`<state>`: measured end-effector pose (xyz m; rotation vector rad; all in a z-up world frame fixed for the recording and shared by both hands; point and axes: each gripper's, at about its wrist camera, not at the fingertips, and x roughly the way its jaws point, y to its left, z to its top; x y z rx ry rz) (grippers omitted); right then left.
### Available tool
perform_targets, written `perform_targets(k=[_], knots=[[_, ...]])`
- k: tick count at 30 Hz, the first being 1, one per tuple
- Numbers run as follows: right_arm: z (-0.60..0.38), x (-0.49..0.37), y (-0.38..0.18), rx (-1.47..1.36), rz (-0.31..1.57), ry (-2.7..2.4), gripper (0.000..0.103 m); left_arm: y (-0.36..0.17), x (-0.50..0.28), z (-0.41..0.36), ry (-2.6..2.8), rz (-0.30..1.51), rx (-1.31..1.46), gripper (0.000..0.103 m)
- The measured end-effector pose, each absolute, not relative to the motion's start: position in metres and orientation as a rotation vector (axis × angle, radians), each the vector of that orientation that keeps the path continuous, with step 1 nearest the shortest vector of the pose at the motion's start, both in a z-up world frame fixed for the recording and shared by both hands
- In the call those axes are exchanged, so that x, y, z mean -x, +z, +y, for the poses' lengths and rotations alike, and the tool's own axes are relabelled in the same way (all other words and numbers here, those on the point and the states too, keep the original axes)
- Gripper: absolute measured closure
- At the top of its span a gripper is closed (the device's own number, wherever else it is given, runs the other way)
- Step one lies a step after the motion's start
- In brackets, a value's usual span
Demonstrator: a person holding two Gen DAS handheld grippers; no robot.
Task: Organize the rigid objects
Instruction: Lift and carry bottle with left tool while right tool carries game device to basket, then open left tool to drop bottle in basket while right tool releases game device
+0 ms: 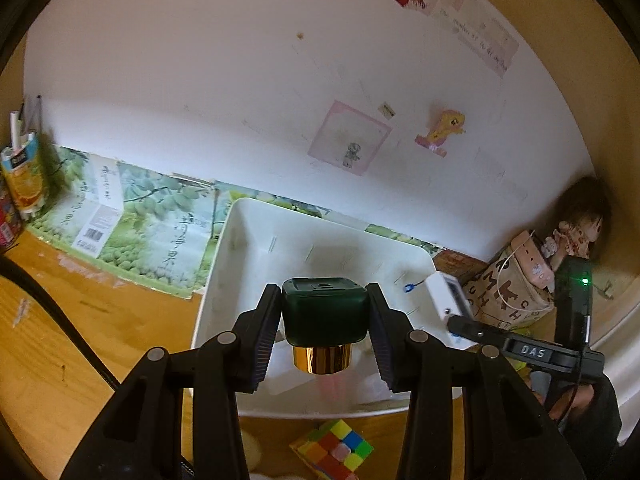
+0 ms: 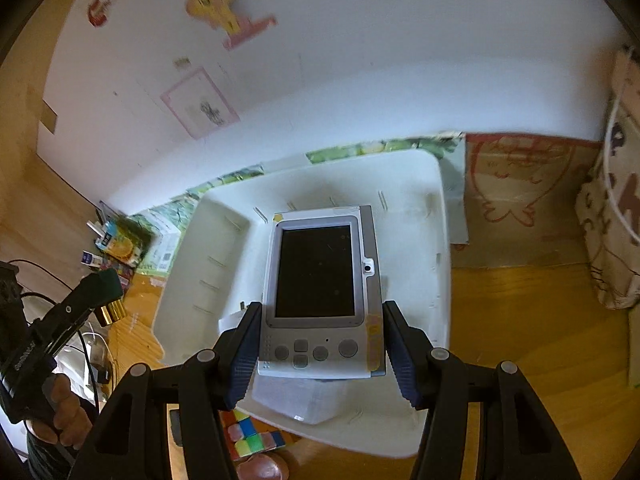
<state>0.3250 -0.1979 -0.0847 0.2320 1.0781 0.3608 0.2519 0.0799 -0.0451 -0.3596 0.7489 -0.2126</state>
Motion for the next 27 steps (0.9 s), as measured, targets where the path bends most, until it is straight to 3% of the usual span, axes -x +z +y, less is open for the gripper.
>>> perform_targets(k=[17,20,22,24,27], knots=[[-0.191,-0.348,-0.127,-0.199,1.159,0.352,0.042,-0.088,-0.281,0.058,-0.225,0.830,0.371,0.057],[-0.191,-0.346,-0.123,-0.193,1.141,0.374,0.041,-0.090,-0.281,0.058,-0.228,0.825,0.383,0.048],[-0.190,-0.345,-0.120,-0.195,1.129,0.388,0.041,-0.088,-0.280,0.059,-0.224,0.810,0.376,0.032],[-0.188,-0.341,-0.114,-0.187,1.107,0.405,0.033,-0.084,-0.278,0.058,-0.215,0.794,0.358,0.029],[-0.183,-0.337,-0.105,-0.169,1.077,0.427,0.030,-0.078,-0.274,0.060,-0.203,0.780,0.347,0.023]])
